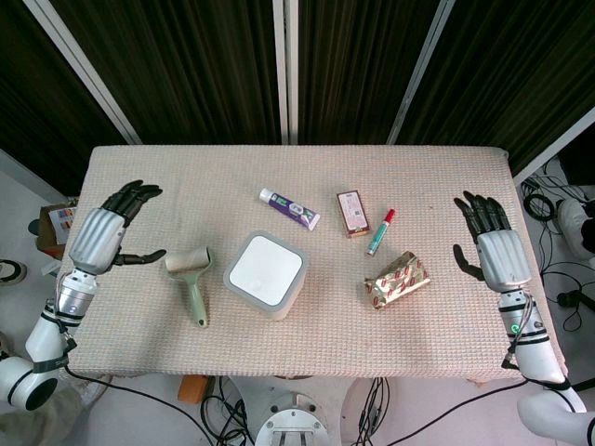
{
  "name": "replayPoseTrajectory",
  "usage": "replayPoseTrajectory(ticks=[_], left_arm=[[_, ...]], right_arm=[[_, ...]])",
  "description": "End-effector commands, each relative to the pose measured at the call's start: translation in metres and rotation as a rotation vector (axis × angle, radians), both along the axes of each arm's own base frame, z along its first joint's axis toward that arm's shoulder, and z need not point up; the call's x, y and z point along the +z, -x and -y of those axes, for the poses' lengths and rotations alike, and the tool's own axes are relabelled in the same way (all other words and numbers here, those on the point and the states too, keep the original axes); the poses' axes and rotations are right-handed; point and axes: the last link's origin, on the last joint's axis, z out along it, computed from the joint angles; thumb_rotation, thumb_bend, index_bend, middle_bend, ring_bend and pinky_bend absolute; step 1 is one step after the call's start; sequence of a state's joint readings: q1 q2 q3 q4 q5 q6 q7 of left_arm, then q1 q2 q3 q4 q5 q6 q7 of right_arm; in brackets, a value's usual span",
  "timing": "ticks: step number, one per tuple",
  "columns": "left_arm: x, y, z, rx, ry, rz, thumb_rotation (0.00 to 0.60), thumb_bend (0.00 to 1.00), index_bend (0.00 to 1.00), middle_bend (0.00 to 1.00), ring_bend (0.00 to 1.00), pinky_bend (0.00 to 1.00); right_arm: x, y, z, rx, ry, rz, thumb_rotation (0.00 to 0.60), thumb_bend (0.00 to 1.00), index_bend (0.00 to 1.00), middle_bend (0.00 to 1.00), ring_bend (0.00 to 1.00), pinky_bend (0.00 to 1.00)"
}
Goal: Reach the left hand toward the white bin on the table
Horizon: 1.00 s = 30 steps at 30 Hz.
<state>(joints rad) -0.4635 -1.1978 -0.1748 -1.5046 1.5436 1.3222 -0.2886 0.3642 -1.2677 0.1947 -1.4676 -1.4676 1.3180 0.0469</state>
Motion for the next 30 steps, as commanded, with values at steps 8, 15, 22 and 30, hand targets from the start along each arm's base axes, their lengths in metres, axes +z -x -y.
replayPoseTrajectory(ticks=[8, 15, 22, 30], left_arm=[[-0.003, 0.001, 0.003, 0.001, 0.007, 0.003, 0.558, 0.12, 0.16, 0.15, 0.08, 0.21], [-0.006, 0.001, 0.011, -0.006, 0.034, -0.009, 0.565, 0.12, 0.16, 0.15, 0.08, 0.21], [-0.015, -0.006, 0.051, -0.111, 0.050, -0.065, 0.561, 0.12, 0.16, 0.15, 0.08, 0.21], [-0.035, -0.013, 0.097, -0.223, 0.121, -0.124, 0.522, 0.12, 0.16, 0.19, 0.09, 0.21]], right_arm=[[0.001, 0.002, -0.003, -0.001, -0.002, 0.002, 0.600, 0.38, 0.00, 0.00, 0.00, 0.00], [0.000, 0.003, -0.010, 0.002, -0.054, 0.070, 0.600, 0.38, 0.00, 0.00, 0.00, 0.00], [0.003, 0.030, -0.032, -0.018, -0.060, 0.035, 0.600, 0.38, 0.00, 0.00, 0.00, 0.00], [-0.011, 0.078, -0.077, -0.136, -0.090, 0.040, 0.600, 0.38, 0.00, 0.00, 0.00, 0.00]])
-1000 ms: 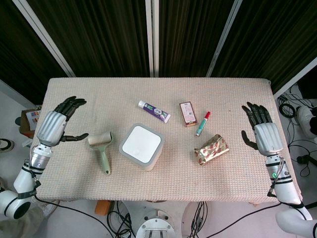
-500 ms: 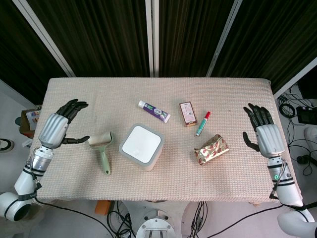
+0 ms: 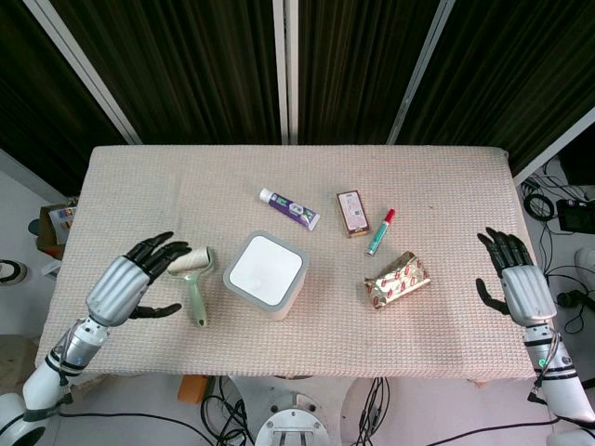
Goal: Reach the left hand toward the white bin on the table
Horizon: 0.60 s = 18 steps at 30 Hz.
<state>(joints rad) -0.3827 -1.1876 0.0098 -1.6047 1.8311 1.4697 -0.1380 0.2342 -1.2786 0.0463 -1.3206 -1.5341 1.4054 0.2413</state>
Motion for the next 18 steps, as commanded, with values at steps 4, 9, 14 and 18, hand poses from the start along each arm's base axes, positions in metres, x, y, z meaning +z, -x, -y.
replayPoseTrajectory(ticks=[4, 9, 14, 18], left_arm=[[-0.019, -0.004, 0.024, -0.038, 0.071, -0.035, 0.506, 0.14, 0.16, 0.19, 0.09, 0.21], [-0.031, -0.016, 0.021, -0.079, 0.090, -0.051, 0.498, 0.22, 0.16, 0.19, 0.09, 0.21], [-0.042, -0.037, 0.015, -0.149, 0.085, -0.041, 0.491, 0.22, 0.16, 0.19, 0.09, 0.21], [-0.052, -0.048, 0.011, -0.180, 0.098, -0.054, 0.488, 0.22, 0.16, 0.20, 0.09, 0.21]], right_arm=[[-0.016, 0.028, -0.032, -0.080, -0.025, 0.039, 0.600, 0.38, 0.00, 0.00, 0.00, 0.00], [-0.020, 0.037, -0.038, -0.103, -0.016, 0.049, 0.600, 0.38, 0.00, 0.00, 0.00, 0.00], [-0.022, 0.041, -0.037, -0.106, -0.002, 0.039, 0.600, 0.38, 0.00, 0.00, 0.00, 0.00], [-0.022, 0.043, -0.036, -0.111, 0.001, 0.037, 0.600, 0.38, 0.00, 0.00, 0.00, 0.00]])
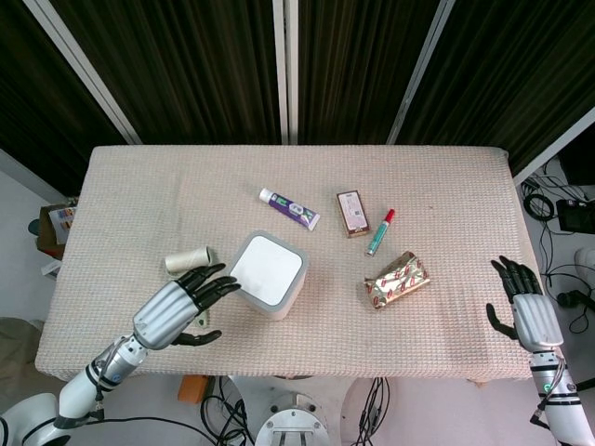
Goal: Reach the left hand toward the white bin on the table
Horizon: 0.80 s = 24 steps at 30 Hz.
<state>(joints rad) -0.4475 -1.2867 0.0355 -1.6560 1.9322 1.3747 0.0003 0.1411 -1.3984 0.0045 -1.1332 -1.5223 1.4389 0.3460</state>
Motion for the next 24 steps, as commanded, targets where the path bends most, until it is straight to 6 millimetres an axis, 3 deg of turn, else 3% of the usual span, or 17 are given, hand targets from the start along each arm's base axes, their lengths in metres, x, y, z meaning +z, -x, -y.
replayPoseTrajectory(ticks=[1, 16, 24], left_arm=[[-0.008, -0.008, -0.004, -0.019, 0.005, -0.009, 0.486, 0.22, 0.16, 0.21, 0.09, 0.21], [-0.031, -0.019, -0.019, -0.021, -0.012, -0.074, 0.481, 0.22, 0.16, 0.26, 0.09, 0.21], [-0.039, -0.015, -0.019, -0.011, 0.021, -0.091, 0.483, 0.23, 0.16, 0.37, 0.09, 0.21]], right_arm=[[-0.001, 0.002, 0.001, -0.007, 0.001, 0.003, 0.600, 0.38, 0.00, 0.00, 0.00, 0.00], [-0.001, 0.009, 0.001, -0.024, 0.010, 0.011, 0.600, 0.38, 0.00, 0.00, 0.00, 0.00], [-0.002, 0.011, -0.001, -0.034, 0.006, 0.015, 0.600, 0.38, 0.00, 0.00, 0.00, 0.00]])
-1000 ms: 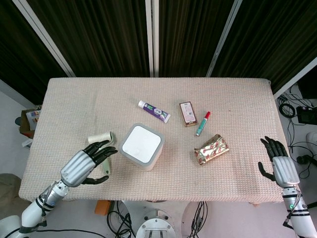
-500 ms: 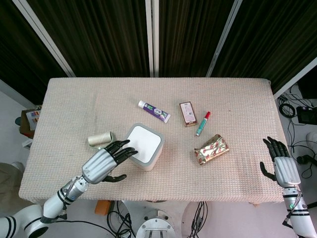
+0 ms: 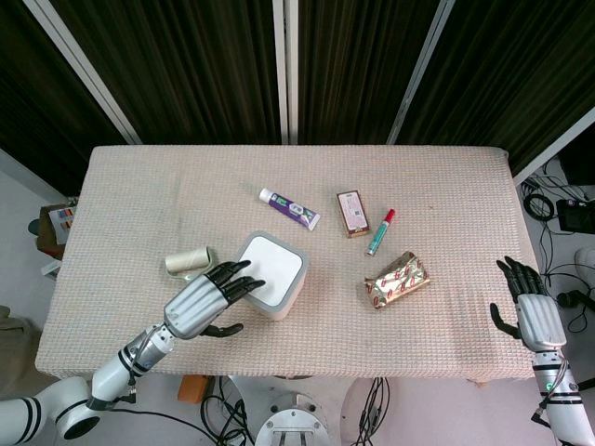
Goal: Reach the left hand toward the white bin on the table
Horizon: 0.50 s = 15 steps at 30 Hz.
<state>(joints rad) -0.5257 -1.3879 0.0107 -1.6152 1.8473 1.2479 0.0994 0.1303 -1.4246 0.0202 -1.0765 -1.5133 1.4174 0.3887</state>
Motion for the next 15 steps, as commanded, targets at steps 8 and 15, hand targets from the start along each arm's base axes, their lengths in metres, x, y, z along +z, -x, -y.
replayPoseTrajectory(ticks=[8, 15], left_arm=[[0.009, -0.005, -0.001, -0.048, -0.071, 0.065, 0.484, 0.23, 0.16, 0.26, 0.09, 0.21], [0.047, 0.013, 0.006, -0.015, -0.251, 0.119, 0.469, 0.20, 0.10, 0.09, 0.08, 0.21]], right_arm=[[0.002, 0.001, 0.000, 0.000, 0.010, 0.005, 0.600, 0.38, 0.00, 0.00, 0.00, 0.00], [0.005, -0.001, -0.001, 0.005, 0.020, 0.012, 0.600, 0.38, 0.00, 0.00, 0.00, 0.00]])
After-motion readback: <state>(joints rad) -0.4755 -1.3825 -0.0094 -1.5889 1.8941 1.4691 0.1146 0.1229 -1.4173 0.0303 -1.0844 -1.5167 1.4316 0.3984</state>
